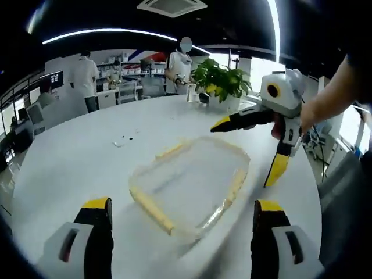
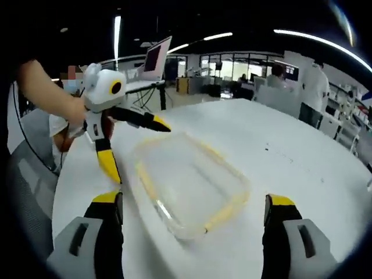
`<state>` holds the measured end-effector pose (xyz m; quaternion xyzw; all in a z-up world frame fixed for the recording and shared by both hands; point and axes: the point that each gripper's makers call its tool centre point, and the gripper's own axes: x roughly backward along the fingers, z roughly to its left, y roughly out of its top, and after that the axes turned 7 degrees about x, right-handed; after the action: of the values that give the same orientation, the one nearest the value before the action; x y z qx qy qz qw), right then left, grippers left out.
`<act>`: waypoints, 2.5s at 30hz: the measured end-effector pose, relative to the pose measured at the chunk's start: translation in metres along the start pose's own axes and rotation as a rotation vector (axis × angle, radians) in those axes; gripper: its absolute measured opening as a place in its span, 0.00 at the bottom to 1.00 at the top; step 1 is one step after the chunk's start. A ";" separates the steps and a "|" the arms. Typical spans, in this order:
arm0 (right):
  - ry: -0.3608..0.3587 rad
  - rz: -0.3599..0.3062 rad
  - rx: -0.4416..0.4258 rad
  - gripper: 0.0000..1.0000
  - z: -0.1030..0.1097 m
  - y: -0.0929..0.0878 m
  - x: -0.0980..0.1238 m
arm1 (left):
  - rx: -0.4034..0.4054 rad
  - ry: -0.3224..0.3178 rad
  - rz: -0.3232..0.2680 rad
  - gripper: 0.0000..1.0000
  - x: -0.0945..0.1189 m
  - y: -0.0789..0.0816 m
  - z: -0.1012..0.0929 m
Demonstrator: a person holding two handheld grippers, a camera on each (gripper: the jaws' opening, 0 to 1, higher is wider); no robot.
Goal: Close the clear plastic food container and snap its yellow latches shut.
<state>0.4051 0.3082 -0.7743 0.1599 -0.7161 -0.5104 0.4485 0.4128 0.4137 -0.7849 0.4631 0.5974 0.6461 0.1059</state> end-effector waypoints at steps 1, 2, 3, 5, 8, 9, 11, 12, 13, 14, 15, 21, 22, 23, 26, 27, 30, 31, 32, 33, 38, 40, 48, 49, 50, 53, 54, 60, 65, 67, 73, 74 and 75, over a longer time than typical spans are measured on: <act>-0.003 -0.009 -0.017 1.00 0.001 -0.002 0.000 | -0.025 0.006 -0.013 0.99 0.001 -0.001 -0.001; 0.005 -0.006 -0.034 1.00 0.003 -0.005 0.001 | -0.025 0.009 -0.019 0.99 0.002 -0.001 -0.002; 0.012 0.010 -0.035 1.00 0.006 -0.010 0.001 | 0.006 0.006 -0.010 0.99 0.001 -0.004 -0.004; 0.040 0.016 -0.055 1.00 0.015 -0.014 0.003 | 0.040 -0.008 -0.018 0.99 0.000 -0.007 -0.006; 0.039 0.024 -0.044 1.00 0.018 -0.017 0.006 | 0.039 -0.002 -0.013 0.99 0.001 -0.010 -0.008; 0.037 0.022 -0.051 1.00 0.018 -0.016 0.007 | 0.048 -0.001 -0.017 0.99 0.001 -0.010 -0.008; 0.029 0.019 -0.058 1.00 0.017 -0.016 0.008 | 0.064 0.003 -0.018 0.99 0.002 -0.011 -0.009; 0.024 0.018 -0.062 1.00 0.016 -0.015 0.009 | 0.069 0.009 -0.020 0.99 0.002 -0.012 -0.007; 0.021 0.016 -0.067 1.00 0.015 -0.015 0.009 | 0.065 0.022 -0.018 0.97 0.003 -0.012 -0.005; 0.020 0.014 -0.071 1.00 0.015 -0.015 0.010 | 0.056 0.038 -0.019 0.95 0.006 -0.011 -0.002; 0.018 0.010 -0.076 1.00 0.014 -0.014 0.011 | 0.065 0.046 -0.027 0.94 0.007 -0.010 0.000; 0.002 0.001 -0.107 1.00 0.011 -0.014 0.020 | 0.098 0.059 -0.036 0.95 0.013 -0.010 0.002; -0.004 0.003 -0.113 1.00 0.011 -0.015 0.023 | 0.100 0.059 -0.037 0.95 0.013 -0.010 0.002; -0.008 0.002 -0.118 1.00 0.011 -0.016 0.025 | 0.103 0.062 -0.039 0.95 0.015 -0.011 0.002; -0.029 -0.007 -0.146 1.00 0.008 -0.020 0.032 | 0.120 0.087 -0.046 0.95 0.020 -0.012 0.006; -0.036 -0.006 -0.153 1.00 0.008 -0.021 0.034 | 0.131 0.100 -0.051 0.95 0.021 -0.012 0.009; -0.055 -0.009 -0.179 1.00 0.007 -0.024 0.042 | 0.149 0.117 -0.065 0.93 0.029 -0.012 0.012; -0.061 -0.012 -0.186 1.00 0.007 -0.024 0.044 | 0.149 0.119 -0.062 0.93 0.030 -0.013 0.011; -0.065 -0.014 -0.192 1.00 0.007 -0.025 0.046 | 0.147 0.120 -0.057 0.93 0.032 -0.015 0.011; -0.072 -0.021 -0.205 1.00 0.007 -0.024 0.050 | 0.145 0.123 -0.053 0.93 0.035 -0.017 0.010; -0.085 -0.026 -0.222 1.00 0.009 -0.026 0.061 | 0.183 0.139 -0.062 0.92 0.048 -0.024 0.009; -0.094 -0.028 -0.234 1.00 0.009 -0.026 0.066 | 0.204 0.145 -0.068 0.92 0.055 -0.026 0.008; -0.128 -0.037 -0.266 0.98 0.010 -0.029 0.088 | 0.282 0.193 -0.088 0.91 0.081 -0.034 0.010; -0.132 -0.039 -0.273 0.98 0.010 -0.029 0.092 | 0.286 0.195 -0.085 0.91 0.083 -0.036 0.010; -0.135 -0.041 -0.277 0.98 0.011 -0.028 0.094 | 0.287 0.199 -0.083 0.91 0.088 -0.038 0.009; -0.144 -0.046 -0.277 0.97 0.013 -0.028 0.104 | 0.295 0.209 -0.088 0.90 0.100 -0.040 0.008; -0.148 -0.049 -0.280 0.97 0.014 -0.028 0.108 | 0.299 0.212 -0.089 0.90 0.104 -0.041 0.007; -0.193 -0.067 -0.292 0.98 0.020 -0.032 0.132 | 0.358 0.242 -0.111 0.89 0.131 -0.050 0.002; -0.208 -0.069 -0.335 0.96 0.031 -0.043 0.153 | 0.399 0.251 -0.114 0.88 0.146 -0.060 -0.009; -0.211 -0.066 -0.357 0.95 0.037 -0.048 0.160 | 0.403 0.251 -0.113 0.88 0.152 -0.063 -0.015; -0.228 -0.056 -0.365 0.96 0.060 -0.059 0.176 | 0.443 0.254 -0.130 0.87 0.172 -0.072 -0.030; -0.230 -0.057 -0.366 0.96 0.063 -0.060 0.178 | 0.447 0.254 -0.129 0.87 0.174 -0.074 -0.032; -0.230 -0.058 -0.369 0.96 0.065 -0.061 0.180 | 0.449 0.254 -0.127 0.87 0.176 -0.076 -0.035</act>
<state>0.2403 0.1970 -0.7462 0.0364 -0.6522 -0.6602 0.3708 0.2593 0.5315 -0.7632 0.3516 0.7623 0.5423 -0.0350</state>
